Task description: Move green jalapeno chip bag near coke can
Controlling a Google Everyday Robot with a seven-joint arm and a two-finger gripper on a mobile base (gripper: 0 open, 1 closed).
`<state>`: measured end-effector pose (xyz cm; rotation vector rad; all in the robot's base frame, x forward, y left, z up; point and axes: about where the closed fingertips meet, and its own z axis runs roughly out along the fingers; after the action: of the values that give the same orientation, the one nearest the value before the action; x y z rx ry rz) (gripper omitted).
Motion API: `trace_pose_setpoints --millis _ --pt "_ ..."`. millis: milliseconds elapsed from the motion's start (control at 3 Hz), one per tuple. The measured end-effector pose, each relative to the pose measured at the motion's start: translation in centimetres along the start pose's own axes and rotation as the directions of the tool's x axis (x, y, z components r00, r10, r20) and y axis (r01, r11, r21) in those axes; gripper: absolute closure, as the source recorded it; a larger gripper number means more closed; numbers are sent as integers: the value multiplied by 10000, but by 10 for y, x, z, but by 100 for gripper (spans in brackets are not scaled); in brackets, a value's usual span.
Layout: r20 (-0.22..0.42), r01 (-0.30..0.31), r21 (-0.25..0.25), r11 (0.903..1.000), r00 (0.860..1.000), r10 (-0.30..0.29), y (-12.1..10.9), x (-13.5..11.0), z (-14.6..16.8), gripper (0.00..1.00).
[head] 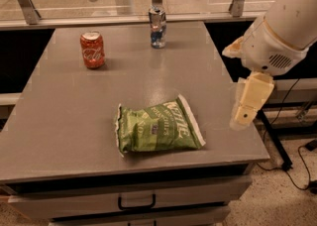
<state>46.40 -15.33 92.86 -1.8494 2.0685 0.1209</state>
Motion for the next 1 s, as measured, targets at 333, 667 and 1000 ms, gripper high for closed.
trace_pose_setpoints --millis 333,667,1000 --pt "780 1016 -1244 9870 9927 -923 19 -15 41 0" --pt "782 1013 -1244 9870 9927 -921 19 -15 41 0" --pt "1086 1302 -1603 9784 9876 -1137 34 -37 55 0"
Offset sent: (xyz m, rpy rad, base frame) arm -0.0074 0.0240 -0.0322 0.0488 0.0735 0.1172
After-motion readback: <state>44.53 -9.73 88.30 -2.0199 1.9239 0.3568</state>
